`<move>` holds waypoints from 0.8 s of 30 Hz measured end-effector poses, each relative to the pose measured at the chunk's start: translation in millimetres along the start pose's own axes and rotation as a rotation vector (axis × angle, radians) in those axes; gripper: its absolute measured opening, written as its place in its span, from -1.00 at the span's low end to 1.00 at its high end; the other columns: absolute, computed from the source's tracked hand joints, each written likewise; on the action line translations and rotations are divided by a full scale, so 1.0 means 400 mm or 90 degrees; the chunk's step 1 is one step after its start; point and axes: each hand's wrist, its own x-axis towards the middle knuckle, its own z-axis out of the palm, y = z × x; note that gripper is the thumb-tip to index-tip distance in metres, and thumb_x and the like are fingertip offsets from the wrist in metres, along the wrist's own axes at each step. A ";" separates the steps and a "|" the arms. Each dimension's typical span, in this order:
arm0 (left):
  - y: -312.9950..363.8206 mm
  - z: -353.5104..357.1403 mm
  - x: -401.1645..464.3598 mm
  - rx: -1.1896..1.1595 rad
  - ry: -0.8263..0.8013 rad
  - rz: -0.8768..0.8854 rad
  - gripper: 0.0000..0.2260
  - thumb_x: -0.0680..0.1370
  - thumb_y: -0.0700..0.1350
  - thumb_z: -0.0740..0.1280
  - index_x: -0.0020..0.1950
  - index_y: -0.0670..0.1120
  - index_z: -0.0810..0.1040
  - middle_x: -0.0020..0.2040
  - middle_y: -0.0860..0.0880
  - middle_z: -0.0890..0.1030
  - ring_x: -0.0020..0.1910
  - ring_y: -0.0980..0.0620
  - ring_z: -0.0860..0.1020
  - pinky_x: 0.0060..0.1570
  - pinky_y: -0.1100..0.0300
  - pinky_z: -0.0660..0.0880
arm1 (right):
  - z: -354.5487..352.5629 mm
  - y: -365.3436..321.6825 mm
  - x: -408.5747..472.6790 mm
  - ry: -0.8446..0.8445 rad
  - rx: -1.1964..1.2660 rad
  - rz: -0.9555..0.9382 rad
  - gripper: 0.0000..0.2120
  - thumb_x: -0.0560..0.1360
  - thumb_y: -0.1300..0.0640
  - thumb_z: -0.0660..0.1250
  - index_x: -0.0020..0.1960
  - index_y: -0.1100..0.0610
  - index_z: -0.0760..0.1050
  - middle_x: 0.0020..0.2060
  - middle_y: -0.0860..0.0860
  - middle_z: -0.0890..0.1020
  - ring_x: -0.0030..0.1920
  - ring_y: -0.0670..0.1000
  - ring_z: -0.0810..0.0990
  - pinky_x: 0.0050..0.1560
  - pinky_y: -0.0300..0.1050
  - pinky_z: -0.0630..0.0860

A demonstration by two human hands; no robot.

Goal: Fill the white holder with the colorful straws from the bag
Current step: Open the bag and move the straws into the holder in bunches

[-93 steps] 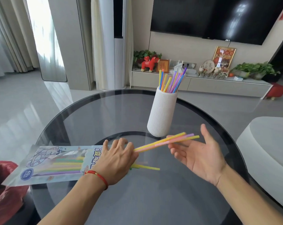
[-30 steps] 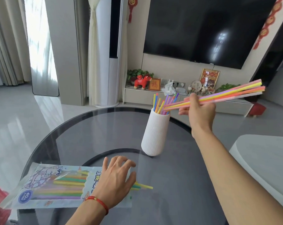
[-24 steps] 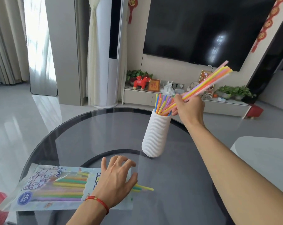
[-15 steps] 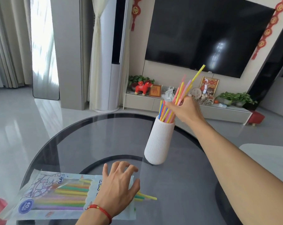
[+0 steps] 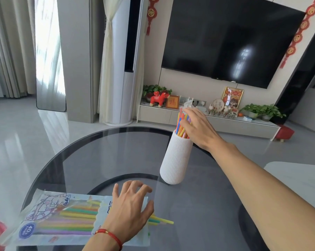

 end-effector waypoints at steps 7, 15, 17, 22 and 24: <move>0.005 0.000 0.000 0.007 0.005 0.008 -0.74 0.59 0.21 0.14 0.25 0.21 0.42 0.32 0.16 0.39 0.37 0.06 0.28 0.49 -0.19 0.11 | 0.013 -0.020 0.018 -0.006 -0.131 -0.120 -0.36 0.60 -0.07 0.23 0.66 -0.04 0.23 0.70 0.01 0.18 0.68 0.04 0.09 0.63 0.10 0.12; -0.001 -0.001 -0.005 0.006 0.035 0.054 -0.72 0.57 0.20 0.17 0.23 0.18 0.46 0.26 0.15 0.42 0.31 0.07 0.32 0.44 -0.09 0.21 | 0.004 -0.015 0.018 0.069 -0.088 -0.098 -0.46 0.66 0.03 0.25 0.62 0.13 0.33 0.65 0.09 0.30 0.66 0.08 0.17 0.62 0.03 0.09; -0.010 -0.010 -0.006 0.005 0.015 0.097 -0.65 0.54 0.24 0.16 0.28 0.16 0.45 0.26 0.13 0.43 0.29 0.07 0.34 0.42 0.04 0.22 | -0.015 -0.014 -0.002 0.158 0.005 -0.092 -0.52 0.66 0.05 0.23 0.55 0.14 0.42 0.55 0.09 0.44 0.56 0.05 0.35 0.54 0.01 0.28; -0.053 -0.044 -0.022 0.092 -0.127 0.147 -0.20 0.36 0.48 0.19 0.52 0.16 0.21 0.50 0.03 0.27 0.52 0.00 0.15 0.56 -0.03 -0.04 | -0.056 0.030 -0.104 0.432 0.283 0.065 -0.75 0.52 0.03 0.23 -0.10 0.13 0.64 -0.21 -0.01 0.70 -0.17 -0.01 0.67 -0.21 -0.18 0.54; -0.062 -0.048 -0.027 0.139 -0.213 0.115 0.00 0.27 0.51 0.22 0.58 0.13 -0.04 0.60 -0.03 0.07 0.59 0.00 -0.07 0.56 -0.13 -0.20 | -0.013 0.057 -0.173 0.363 0.310 0.137 -0.74 0.46 0.04 0.21 -0.28 0.10 0.61 -0.43 -0.01 0.65 -0.44 -0.05 0.59 -0.39 -0.13 0.48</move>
